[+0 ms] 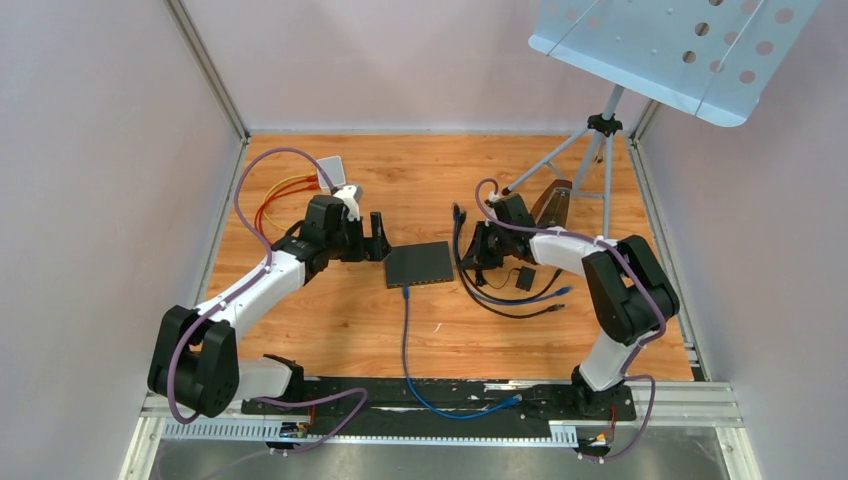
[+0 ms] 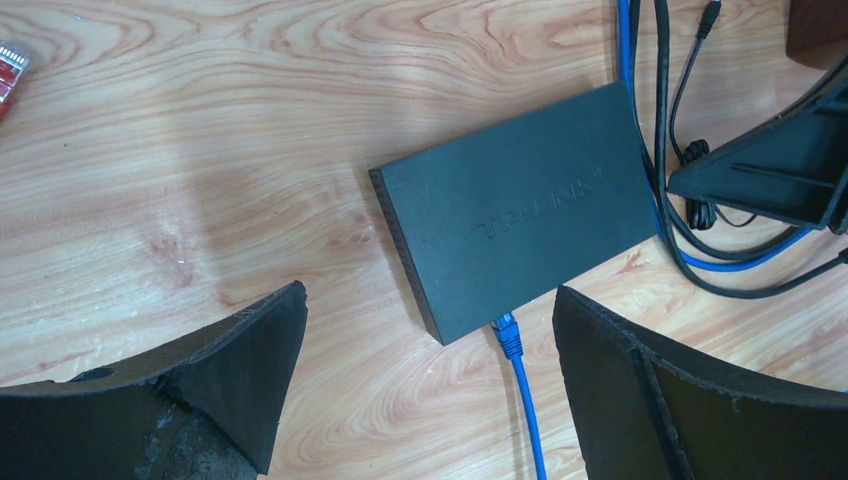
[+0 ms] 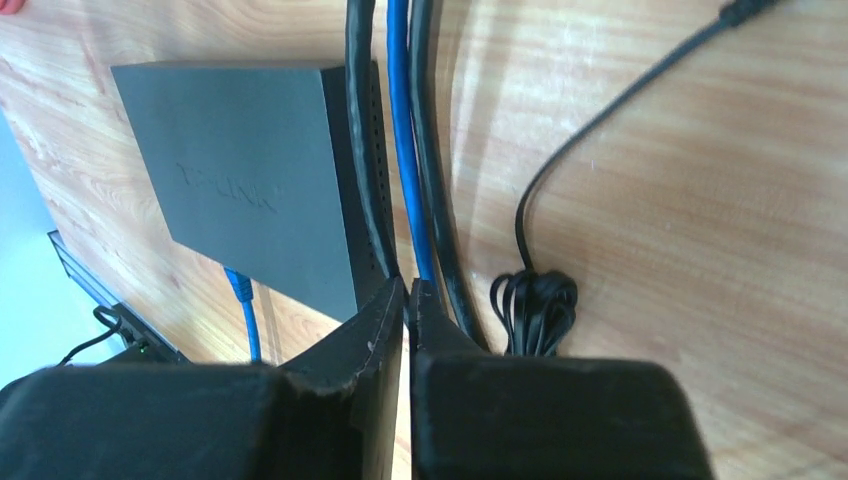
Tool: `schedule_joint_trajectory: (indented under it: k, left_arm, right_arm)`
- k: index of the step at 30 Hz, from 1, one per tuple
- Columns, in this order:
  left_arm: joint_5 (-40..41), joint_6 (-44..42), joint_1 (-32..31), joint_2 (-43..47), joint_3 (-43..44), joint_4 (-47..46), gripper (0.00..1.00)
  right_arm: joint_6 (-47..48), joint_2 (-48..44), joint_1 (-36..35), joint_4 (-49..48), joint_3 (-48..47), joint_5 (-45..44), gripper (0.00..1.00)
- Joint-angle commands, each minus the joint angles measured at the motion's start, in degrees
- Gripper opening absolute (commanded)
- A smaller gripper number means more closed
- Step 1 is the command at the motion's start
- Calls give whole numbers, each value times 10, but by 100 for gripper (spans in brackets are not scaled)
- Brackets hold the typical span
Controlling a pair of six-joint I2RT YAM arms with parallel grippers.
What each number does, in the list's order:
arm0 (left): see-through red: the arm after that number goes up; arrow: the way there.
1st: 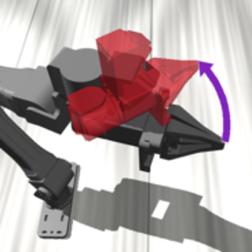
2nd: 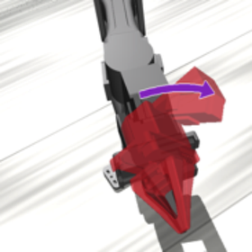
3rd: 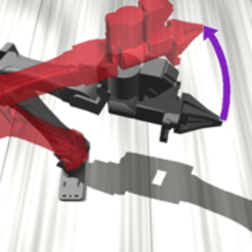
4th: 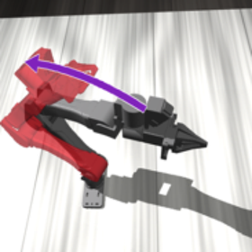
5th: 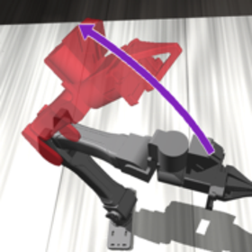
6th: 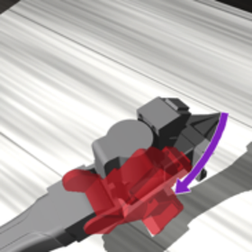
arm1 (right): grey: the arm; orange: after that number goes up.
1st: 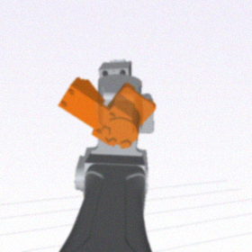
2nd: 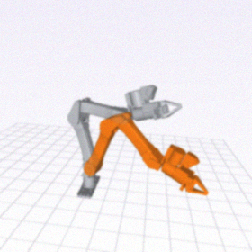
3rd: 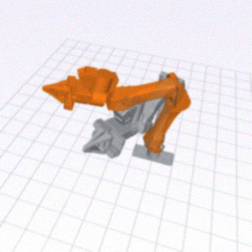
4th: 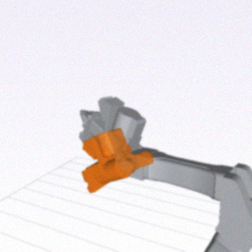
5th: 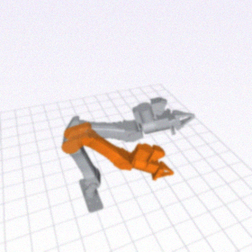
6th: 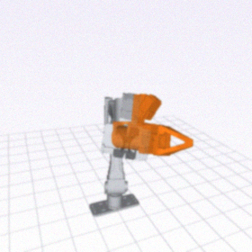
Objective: Pull the plug from the switch port
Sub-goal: Pull the connector from the switch port.
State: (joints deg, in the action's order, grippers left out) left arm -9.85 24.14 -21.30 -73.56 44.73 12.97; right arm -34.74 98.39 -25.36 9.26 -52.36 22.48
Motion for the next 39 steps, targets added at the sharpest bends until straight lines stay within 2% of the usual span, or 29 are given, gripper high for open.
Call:
schedule_joint_trajectory:
  k: [1,8,11,13,15,18,22,26,29,32,39]
  left_arm:
    - [3,0,-1,6,0,-9,100]
    - [1,-1,-1,-1,1,-9,100]
    - [6,-1,-1,3,-2,-10,100]
    - [13,3,-1,6,-9,-19,100]
    - [12,7,-1,3,-13,-37,100]
    - [2,11,-1,-23,-6,-51,100]
    - [-16,13,-1,-64,14,-61,100]
    - [-37,9,0,-104,35,-66,100]
    - [-44,9,1,-141,50,-59,97]
    - [-54,10,1,-163,61,-59,94]
    - [-57,9,2,-176,50,-61,90]
  right_arm:
    - [43,23,-1,11,-52,-10,5]
    - [66,30,2,63,-106,-21,5]
    - [56,-30,-1,68,-90,-19,7]
    - [39,-74,-2,59,-73,-7,12]
    - [11,-106,-5,34,-49,15,19]
    - [-62,-141,-23,-42,10,12,20]
    - [-155,-168,-86,-162,92,-23,20]
    - [-224,-133,-137,-230,118,-44,22]
    - [-286,-92,-168,-288,136,-62,17]
    - [-354,-46,-185,-362,152,-68,17]
    - [-397,20,-191,-371,128,-91,23]
